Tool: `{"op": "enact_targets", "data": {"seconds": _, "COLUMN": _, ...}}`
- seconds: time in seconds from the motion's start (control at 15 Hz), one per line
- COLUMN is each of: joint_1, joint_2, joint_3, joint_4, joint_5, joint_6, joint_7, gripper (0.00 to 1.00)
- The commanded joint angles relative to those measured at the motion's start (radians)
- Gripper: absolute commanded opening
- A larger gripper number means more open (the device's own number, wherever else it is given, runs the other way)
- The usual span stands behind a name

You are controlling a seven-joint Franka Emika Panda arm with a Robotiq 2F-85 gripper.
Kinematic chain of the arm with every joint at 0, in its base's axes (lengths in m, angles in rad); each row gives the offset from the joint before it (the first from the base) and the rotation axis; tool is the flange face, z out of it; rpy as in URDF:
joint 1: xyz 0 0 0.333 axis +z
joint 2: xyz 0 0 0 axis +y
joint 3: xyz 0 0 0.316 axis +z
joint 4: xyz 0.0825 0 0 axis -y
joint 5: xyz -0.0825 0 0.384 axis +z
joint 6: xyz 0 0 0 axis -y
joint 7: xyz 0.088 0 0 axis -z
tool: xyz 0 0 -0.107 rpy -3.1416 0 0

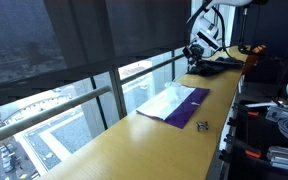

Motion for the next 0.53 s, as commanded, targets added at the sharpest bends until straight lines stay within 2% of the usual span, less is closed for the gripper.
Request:
{"op": "enact_targets", "data": {"seconds": 0.0, "joint_1": 0.003, "joint_2": -0.022, "joint_3": -0.016, "joint_4": -0.022, "joint_5": -0.038, "joint_6": 0.002, "joint_7": -0.016, "gripper": 0.00}}
{"op": "enact_targets", "data": {"seconds": 0.47, "joint_1": -0.003, "joint_2": -0.005, "joint_3": -0.016, "joint_4": -0.006, "joint_5": -0.038, "joint_6": 0.008, "joint_7": -0.011, "gripper": 0.00}}
